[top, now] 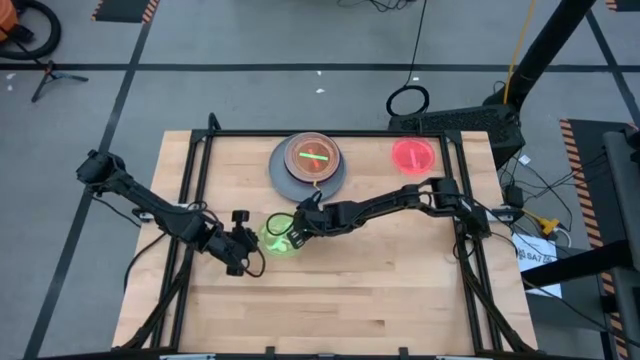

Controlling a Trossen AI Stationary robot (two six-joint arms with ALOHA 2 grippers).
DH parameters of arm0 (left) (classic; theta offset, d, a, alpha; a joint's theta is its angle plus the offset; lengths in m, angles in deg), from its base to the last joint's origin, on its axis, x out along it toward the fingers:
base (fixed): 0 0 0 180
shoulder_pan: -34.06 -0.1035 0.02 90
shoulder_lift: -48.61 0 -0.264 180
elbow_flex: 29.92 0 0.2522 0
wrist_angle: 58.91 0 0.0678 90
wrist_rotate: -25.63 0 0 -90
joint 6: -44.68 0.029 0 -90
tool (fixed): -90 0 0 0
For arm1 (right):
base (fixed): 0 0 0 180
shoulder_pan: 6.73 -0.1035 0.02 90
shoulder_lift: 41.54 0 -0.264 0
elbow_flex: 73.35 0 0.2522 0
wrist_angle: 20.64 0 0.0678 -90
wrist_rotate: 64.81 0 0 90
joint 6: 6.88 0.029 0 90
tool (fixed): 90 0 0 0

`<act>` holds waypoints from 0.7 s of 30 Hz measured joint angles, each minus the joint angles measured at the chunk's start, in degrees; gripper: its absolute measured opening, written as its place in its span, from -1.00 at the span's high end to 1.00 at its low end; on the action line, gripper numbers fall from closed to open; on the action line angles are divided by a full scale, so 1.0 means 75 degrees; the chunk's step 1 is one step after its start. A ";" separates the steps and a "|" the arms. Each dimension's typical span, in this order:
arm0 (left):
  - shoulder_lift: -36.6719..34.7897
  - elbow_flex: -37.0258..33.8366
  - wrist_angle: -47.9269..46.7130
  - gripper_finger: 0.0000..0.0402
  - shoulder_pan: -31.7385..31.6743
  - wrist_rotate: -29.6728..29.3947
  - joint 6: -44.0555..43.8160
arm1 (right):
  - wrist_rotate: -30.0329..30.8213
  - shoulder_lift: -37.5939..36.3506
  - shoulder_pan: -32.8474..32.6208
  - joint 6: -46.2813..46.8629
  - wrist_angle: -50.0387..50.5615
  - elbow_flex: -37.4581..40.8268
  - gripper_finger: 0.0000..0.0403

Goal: Stack plastic plates
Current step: Stack the green plate on top of the other green plate

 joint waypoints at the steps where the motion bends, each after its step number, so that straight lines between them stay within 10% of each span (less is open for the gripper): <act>1: 0.0000 0.0001 0.0003 0.54 0.0000 -0.0006 -0.0029 | -0.0001 0.0000 0.0000 0.0000 0.0000 0.0000 0.54; 21: 0.0000 0.0000 0.0003 0.54 0.0000 -0.0010 -0.0089 | 0.0022 0.0000 0.0009 -0.0221 -0.0003 0.0000 0.95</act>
